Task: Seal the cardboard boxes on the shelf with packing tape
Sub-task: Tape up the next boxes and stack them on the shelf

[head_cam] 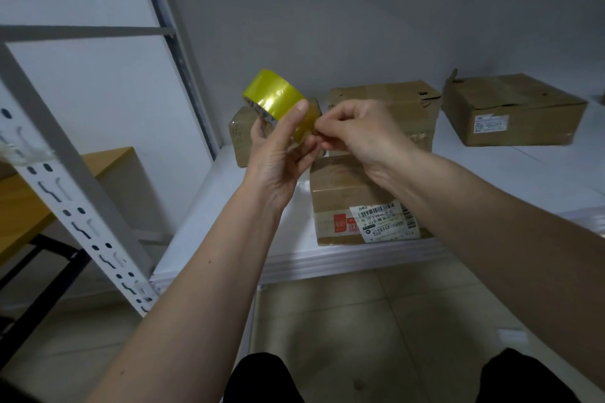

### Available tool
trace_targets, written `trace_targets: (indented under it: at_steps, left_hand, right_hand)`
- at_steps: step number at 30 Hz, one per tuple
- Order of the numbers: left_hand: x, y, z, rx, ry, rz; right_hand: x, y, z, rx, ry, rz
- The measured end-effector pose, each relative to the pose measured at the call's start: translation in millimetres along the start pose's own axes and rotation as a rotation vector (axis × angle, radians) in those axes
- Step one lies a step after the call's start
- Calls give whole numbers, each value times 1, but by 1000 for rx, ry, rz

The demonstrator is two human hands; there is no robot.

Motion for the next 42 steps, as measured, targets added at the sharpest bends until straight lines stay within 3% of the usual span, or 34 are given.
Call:
trace_targets:
  at_steps: [16,30,42]
  left_hand:
    - [-5,-2,7,-8,-44,-7]
    - [-9,-7,9,-8,-21,25]
    - [-16,-6,5,37,-15,117]
  right_hand:
    - [3,-2,-5,76,-119,-60]
    - [-1,-1,-6,266,-252,76]
    - [8,6,-6,283,-330,-26]
Point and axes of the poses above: each hand's wrist, its own y-axis away from the middle knuckle, its own x-axis out of the palm, z = x × y, the point moved 2 cm from there along -y, towards the middle knuckle, and after that the axes turned 9 degrees about -y, right-handed, at the moved point
